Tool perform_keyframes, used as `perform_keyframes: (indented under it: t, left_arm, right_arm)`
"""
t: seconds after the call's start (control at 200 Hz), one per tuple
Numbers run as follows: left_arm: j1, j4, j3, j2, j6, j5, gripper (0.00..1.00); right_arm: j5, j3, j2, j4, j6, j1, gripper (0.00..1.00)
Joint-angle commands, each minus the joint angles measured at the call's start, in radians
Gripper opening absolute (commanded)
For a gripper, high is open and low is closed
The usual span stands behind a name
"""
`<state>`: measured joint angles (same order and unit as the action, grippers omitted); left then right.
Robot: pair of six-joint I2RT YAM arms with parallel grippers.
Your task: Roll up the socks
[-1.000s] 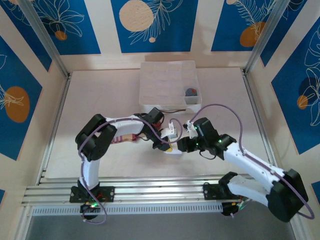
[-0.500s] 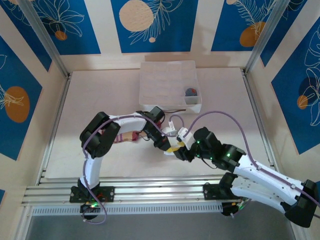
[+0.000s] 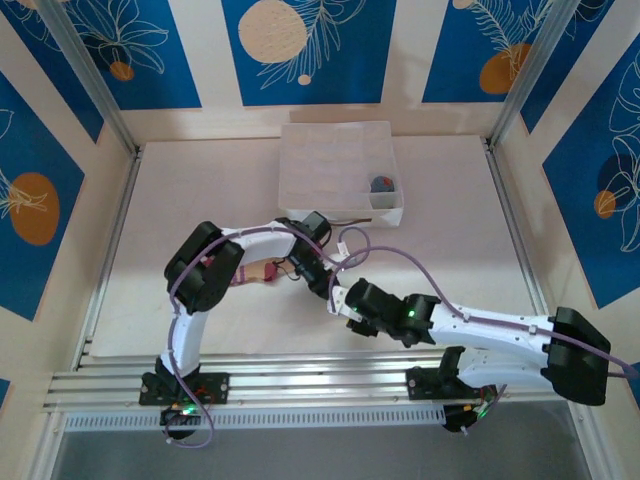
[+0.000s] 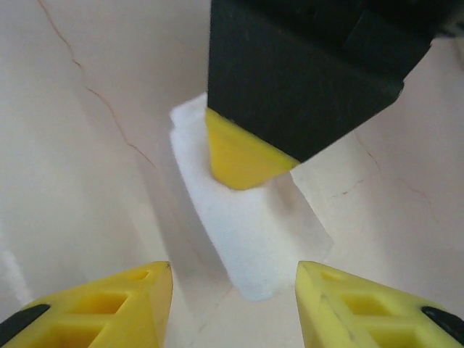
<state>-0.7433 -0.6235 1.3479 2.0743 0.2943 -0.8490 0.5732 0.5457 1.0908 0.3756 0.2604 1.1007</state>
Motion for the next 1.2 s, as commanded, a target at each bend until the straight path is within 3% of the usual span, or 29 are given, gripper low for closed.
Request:
perform_keyframes:
  t: [0.0,0.585,1.196]
  left_arm:
    - [0.002,-0.109,-0.002,0.066,-0.025,0.046,0.0]
    - [0.022,-0.208,0.052,0.136,0.003,-0.065,0.0]
    - [0.03,-0.311,0.103,0.181,0.034,-0.137,0.0]
  right_arm:
    - [0.064,-0.026,0.013,-0.095,0.075,0.008,0.51]
    - [0.073,-0.086,0.115,-0.313,0.307,0.023,0.54]
    - [0.05,-0.058,0.324,-0.358,0.336,-0.022,0.58]
